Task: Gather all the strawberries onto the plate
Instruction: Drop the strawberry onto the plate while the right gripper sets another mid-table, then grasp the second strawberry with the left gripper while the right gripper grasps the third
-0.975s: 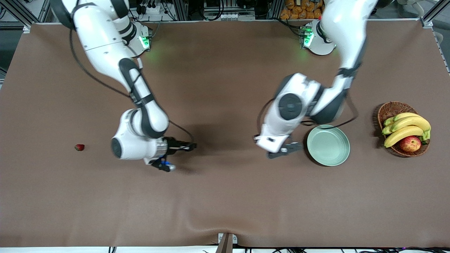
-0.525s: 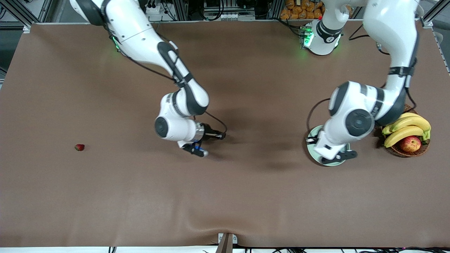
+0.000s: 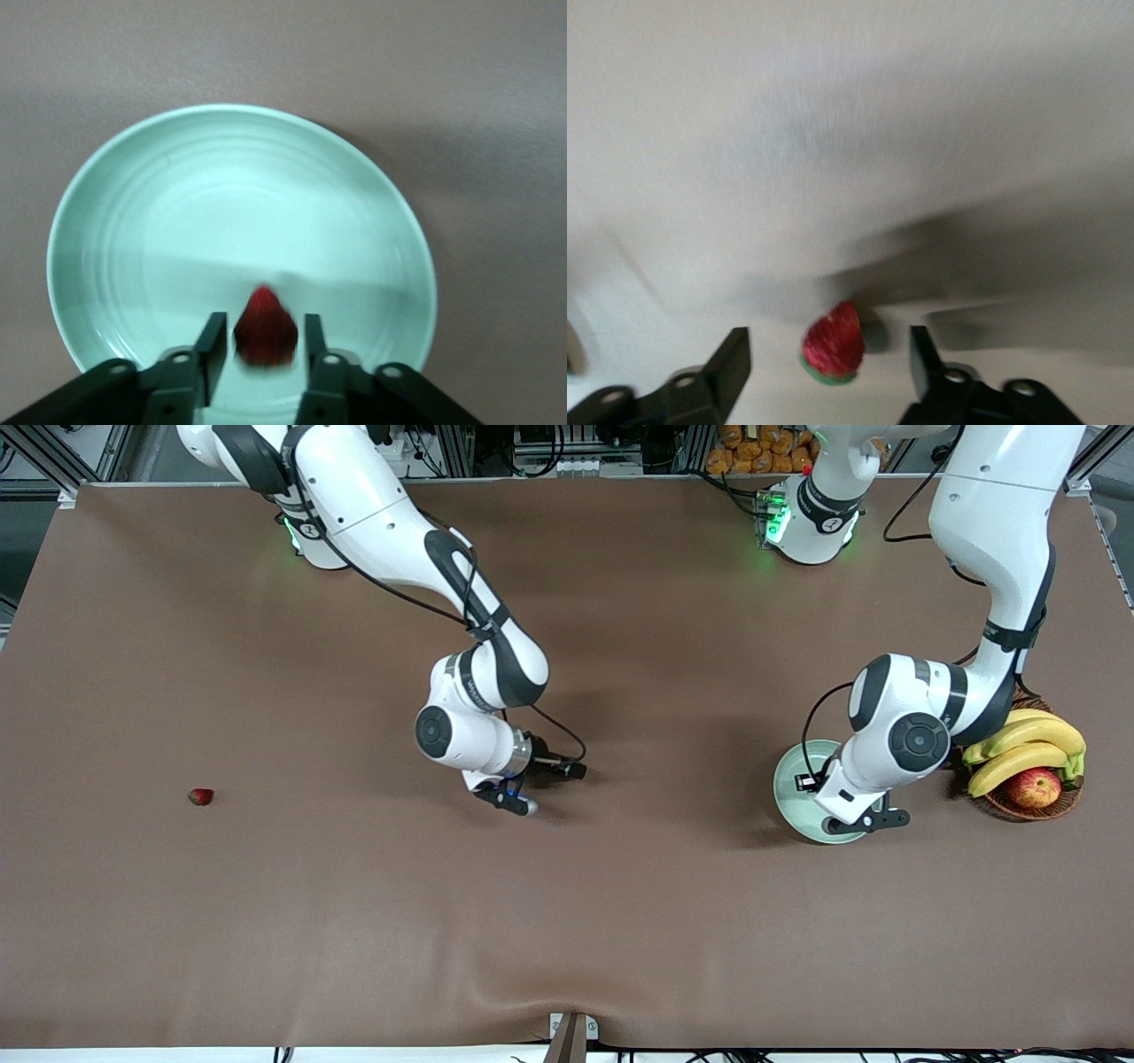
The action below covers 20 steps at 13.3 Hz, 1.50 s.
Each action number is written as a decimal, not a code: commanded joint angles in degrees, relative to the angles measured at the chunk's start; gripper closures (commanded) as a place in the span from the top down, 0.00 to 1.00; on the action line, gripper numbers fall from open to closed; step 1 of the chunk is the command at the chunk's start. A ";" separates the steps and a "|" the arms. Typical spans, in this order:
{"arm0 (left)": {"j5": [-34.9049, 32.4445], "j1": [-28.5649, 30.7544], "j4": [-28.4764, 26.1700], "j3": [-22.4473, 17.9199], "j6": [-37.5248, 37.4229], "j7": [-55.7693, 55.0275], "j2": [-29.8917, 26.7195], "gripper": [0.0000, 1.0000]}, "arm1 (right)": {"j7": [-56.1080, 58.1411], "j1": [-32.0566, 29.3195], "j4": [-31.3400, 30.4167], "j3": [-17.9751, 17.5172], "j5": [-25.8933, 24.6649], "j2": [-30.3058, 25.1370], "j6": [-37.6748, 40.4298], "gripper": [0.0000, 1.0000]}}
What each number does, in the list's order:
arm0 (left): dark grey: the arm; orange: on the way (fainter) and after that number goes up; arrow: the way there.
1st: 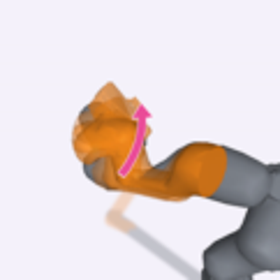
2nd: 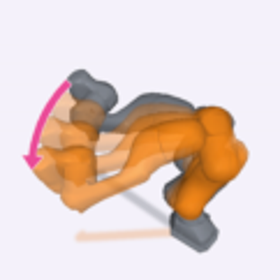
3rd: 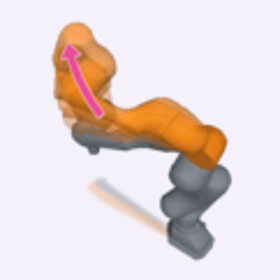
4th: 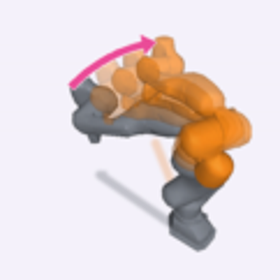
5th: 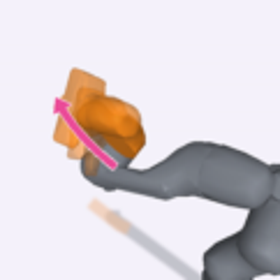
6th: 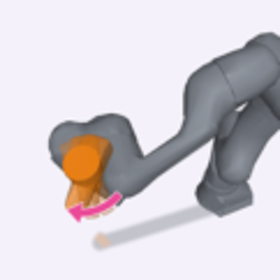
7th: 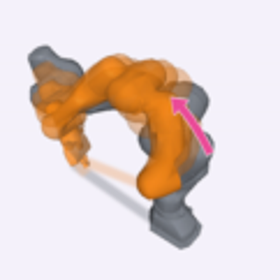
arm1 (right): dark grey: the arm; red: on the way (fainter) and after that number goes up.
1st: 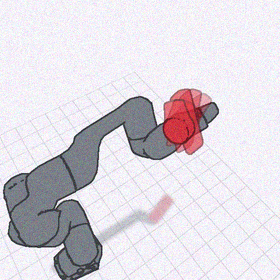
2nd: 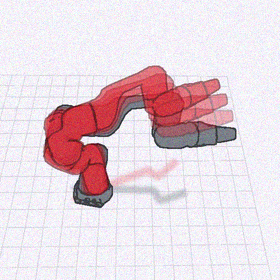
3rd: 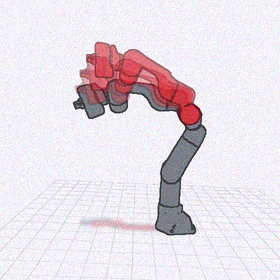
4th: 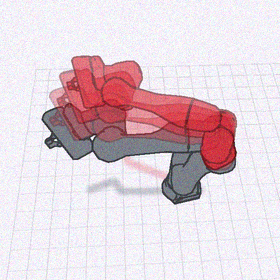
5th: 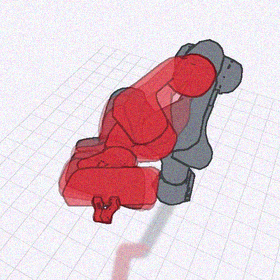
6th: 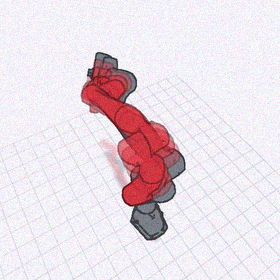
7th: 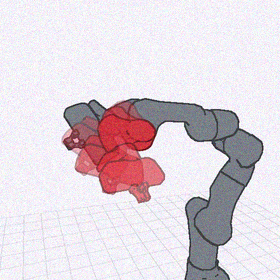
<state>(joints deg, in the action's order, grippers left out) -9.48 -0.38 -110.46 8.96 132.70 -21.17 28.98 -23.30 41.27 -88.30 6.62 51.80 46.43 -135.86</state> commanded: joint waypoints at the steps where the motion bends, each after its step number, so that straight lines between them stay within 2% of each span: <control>1: -0.72 0.21 -0.11 1.15 -0.15 -0.01 -2.51 1.00 | 0.10 -6.70 -2.04 0.14 -3.08 -5.80 7.33 1.00; 3: -0.28 0.64 0.94 6.57 -1.82 -1.50 -3.49 1.00 | 0.36 -13.37 -2.14 0.15 -15.61 -7.75 13.39 1.00; 5: -0.28 -0.23 3.48 11.67 -3.40 -9.72 -3.23 1.00 | 1.76 -19.44 -1.96 0.15 -30.37 -8.63 18.76 1.00; 7: -0.63 -2.33 6.99 16.42 -3.50 -18.18 -0.96 1.00 | 8.84 -25.50 -1.96 0.06 -39.11 -8.72 22.20 1.00; 11: -1.16 -13.92 16.56 16.27 -3.41 -22.59 6.25 1.00 | 33.19 -37.63 -2.14 0.23 -42.29 -8.20 22.83 1.00; 12: -1.24 -15.77 19.55 16.27 -3.41 -22.69 8.70 1.00 | 36.80 -40.01 -2.14 0.23 -46.13 -8.02 22.74 1.00; 13: -1.16 -18.14 22.19 15.92 -3.32 -22.78 11.08 0.95 | 39.19 -41.60 -2.14 0.23 -49.83 -8.02 22.74 1.00; 14: -1.16 -20.77 24.48 14.00 -3.06 -22.86 12.93 0.91 | 40.69 -43.18 -2.05 0.32 -52.65 -8.02 22.57 1.00; 15: -1.07 -23.93 25.55 11.46 -2.80 -22.87 13.90 0.91 | 41.92 -44.68 -2.05 0.32 -54.59 -7.84 22.22 1.00; 17: -1.07 -29.21 26.96 6.62 -1.05 -22.60 15.84 0.91 | 45.43 -48.11 -1.88 0.32 -55.58 -6.71 20.91 1.00; 18: -1.07 -30.98 27.05 5.12 1.14 -22.17 16.98 0.91 | 47.80 -49.51 -2.05 0.32 -55.49 -6.35 18.72 1.00; 20: -1.16 -32.74 27.05 4.58 5.45 -22.16 18.83 0.91 | 48.79 -50.58 -2.05 0.32 -55.14 -4.69 17.73 1.00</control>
<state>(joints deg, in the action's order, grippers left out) -9.48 -31.32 -85.52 14.56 135.60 -43.69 45.58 24.13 -7.84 -89.92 8.04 -2.39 40.57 -116.67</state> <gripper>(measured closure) 0.084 0.000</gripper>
